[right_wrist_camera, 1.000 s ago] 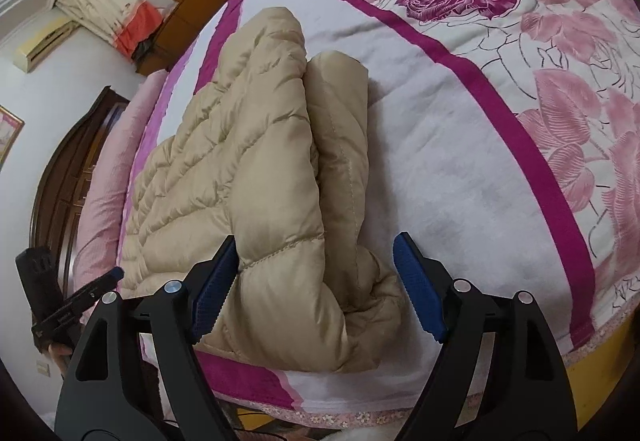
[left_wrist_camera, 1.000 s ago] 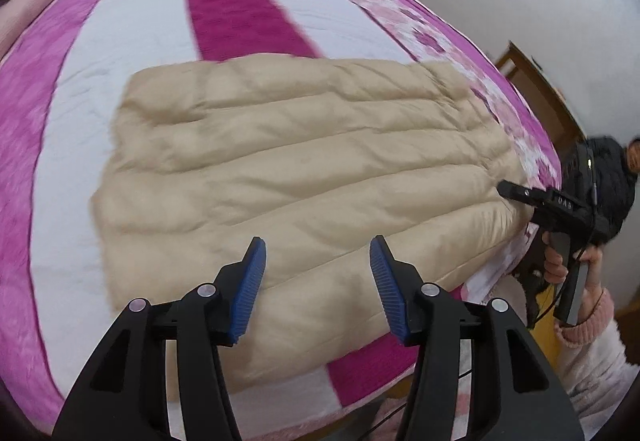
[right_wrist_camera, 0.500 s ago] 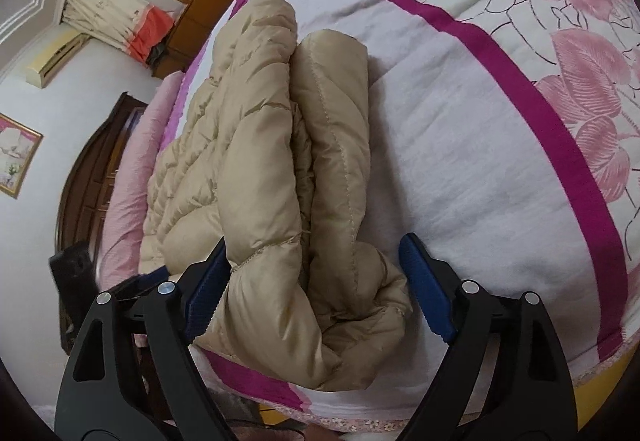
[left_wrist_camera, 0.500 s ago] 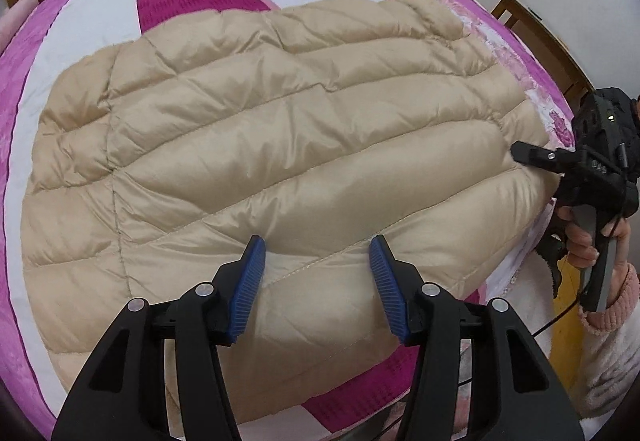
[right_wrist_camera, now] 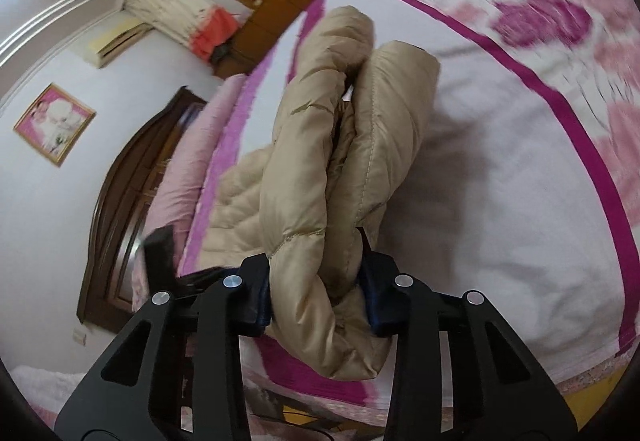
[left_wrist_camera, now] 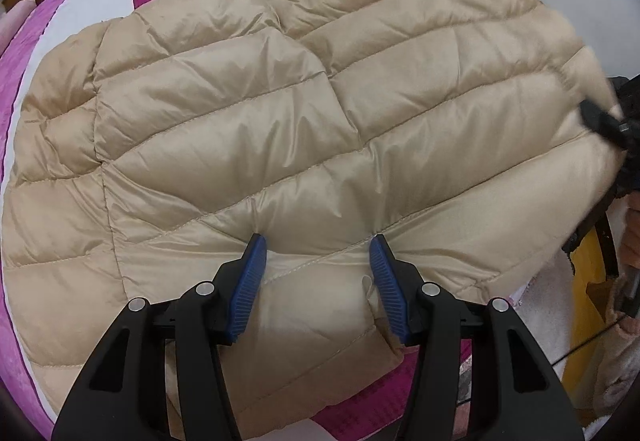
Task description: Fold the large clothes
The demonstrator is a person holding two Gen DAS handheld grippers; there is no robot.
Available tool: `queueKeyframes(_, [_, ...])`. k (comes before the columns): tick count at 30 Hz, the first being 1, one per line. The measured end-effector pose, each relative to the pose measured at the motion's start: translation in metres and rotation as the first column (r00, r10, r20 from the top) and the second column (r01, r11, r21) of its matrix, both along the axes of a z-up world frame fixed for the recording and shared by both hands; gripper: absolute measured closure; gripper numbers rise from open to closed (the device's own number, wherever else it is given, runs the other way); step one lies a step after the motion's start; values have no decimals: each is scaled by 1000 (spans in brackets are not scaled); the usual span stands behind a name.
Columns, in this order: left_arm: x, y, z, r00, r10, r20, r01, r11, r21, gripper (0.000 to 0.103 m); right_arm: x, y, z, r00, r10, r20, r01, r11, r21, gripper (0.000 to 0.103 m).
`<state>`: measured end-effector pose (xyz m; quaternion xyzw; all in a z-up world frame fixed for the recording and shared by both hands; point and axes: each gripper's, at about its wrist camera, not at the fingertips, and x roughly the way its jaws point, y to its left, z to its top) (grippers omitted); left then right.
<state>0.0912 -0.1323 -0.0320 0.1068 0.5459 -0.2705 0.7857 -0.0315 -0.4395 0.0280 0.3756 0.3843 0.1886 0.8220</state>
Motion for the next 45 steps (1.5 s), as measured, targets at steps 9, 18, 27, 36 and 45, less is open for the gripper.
queueKeyframes(9, [-3,-3,-6,1000,7,26,-7,1000,4,51,21,83,60,984,149,95,-137,984,-117,70])
queueKeyframes(18, [-15,14,5,999,13,40,-12,1000,-29,55,37,149,83,967,239,91,-209,943,-259,70])
queueKeyframes(27, [-23,122,64,972,192,136,-184,980,-70,55,49,201,92,954,300,23,-262,865,-429,70])
queueKeyframes(36, [-7,188,60,929,358,95,-352,933,-71,59,69,278,80,912,404,-70,-381,770,-512,67])
queueKeyframes(45, [-2,219,48,910,404,93,-399,915,-66,59,92,351,27,843,509,-172,-530,733,-426,47])
